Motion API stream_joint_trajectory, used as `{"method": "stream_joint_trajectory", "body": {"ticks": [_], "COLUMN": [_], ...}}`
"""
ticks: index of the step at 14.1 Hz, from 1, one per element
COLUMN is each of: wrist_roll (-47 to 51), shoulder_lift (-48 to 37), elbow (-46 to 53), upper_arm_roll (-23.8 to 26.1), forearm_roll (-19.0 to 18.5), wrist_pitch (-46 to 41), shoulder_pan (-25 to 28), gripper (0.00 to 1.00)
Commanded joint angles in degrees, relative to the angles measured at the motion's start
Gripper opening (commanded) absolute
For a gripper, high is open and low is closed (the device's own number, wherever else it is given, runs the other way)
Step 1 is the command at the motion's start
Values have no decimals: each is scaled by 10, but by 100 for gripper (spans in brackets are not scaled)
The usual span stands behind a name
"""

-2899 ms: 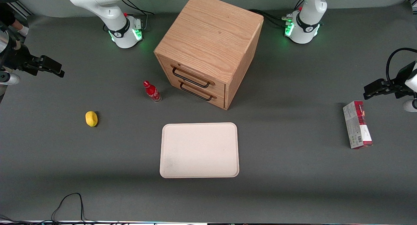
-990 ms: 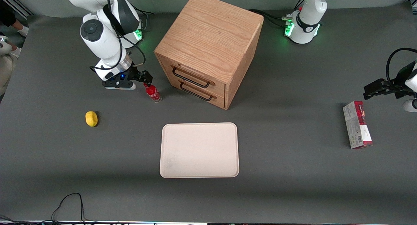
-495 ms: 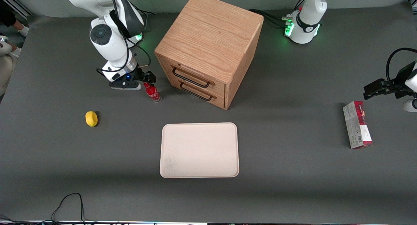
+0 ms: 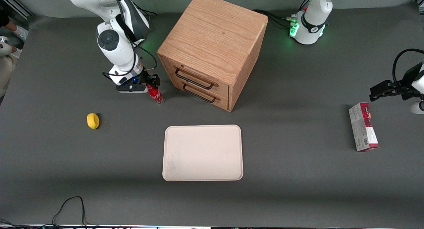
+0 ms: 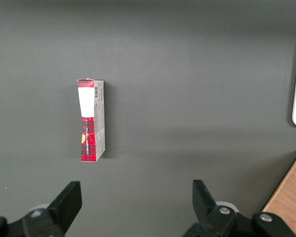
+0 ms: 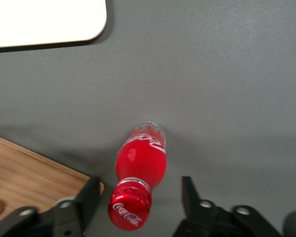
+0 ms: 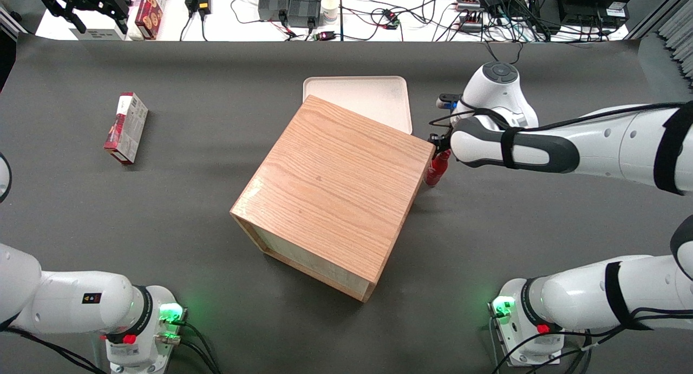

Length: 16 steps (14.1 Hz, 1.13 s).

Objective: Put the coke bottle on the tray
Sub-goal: 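Close the right gripper around the red bottle's body, then lift the bottle and carry it toward the cream tray's corner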

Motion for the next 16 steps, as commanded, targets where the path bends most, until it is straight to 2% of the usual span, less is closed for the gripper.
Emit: {"method": "stream_joint_trajectory", "body": {"ticks": [1,7,8,13,16], "wrist_roll": [8,17,17,15,17], "shoulder_lift": [2,-2,-5,29,106], "elbow": [1,22,39,254,443], "upper_arm_roll": [-1,-2,-3,-7,-19], "forearm_roll": [-8,-6,-4,-11,-59], "wrist_pitch": [3,0,-25,-243,-383], "shoulder_pan": [5,1,-2,-41,-43], "gripper": [0,0,0,0,0]}}
